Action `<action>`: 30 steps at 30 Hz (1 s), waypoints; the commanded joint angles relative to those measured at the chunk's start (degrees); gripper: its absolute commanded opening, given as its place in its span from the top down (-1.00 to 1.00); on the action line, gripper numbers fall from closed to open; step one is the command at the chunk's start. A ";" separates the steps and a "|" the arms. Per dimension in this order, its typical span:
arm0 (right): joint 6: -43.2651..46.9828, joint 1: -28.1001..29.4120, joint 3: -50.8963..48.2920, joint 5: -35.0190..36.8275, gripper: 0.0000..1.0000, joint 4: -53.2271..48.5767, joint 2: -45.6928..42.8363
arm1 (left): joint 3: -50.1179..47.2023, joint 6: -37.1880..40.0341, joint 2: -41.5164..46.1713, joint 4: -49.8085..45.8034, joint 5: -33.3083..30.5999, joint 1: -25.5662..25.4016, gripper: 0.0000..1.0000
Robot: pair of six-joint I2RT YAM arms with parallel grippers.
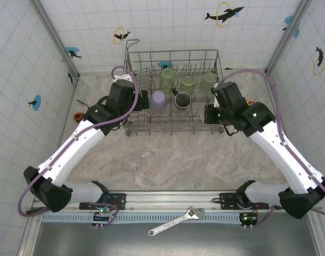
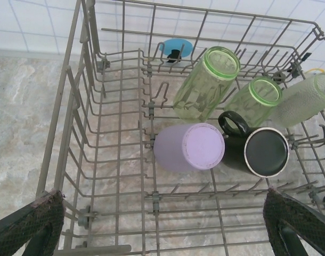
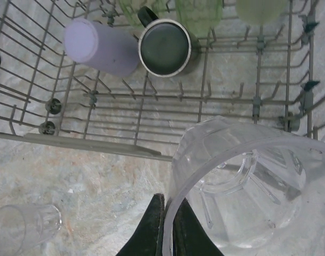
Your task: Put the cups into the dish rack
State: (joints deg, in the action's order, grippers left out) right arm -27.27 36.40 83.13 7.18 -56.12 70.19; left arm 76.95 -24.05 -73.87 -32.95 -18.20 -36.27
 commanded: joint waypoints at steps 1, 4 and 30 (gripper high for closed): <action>2.79 -0.63 5.26 -1.14 1.00 0.63 2.02 | 1.90 0.20 -0.75 -0.40 1.24 0.31 -0.95; 3.15 -1.01 6.29 -2.30 1.00 3.33 3.05 | 1.94 -0.11 -1.27 -0.17 1.47 0.28 -0.95; -18.26 -20.37 -17.08 -47.42 1.00 72.11 8.56 | 19.56 -7.18 -19.16 5.32 28.95 7.42 -0.95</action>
State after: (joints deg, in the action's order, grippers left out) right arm -39.59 16.84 67.40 -33.12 -0.89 78.22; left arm 94.41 -27.75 -91.39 -30.22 0.56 -30.89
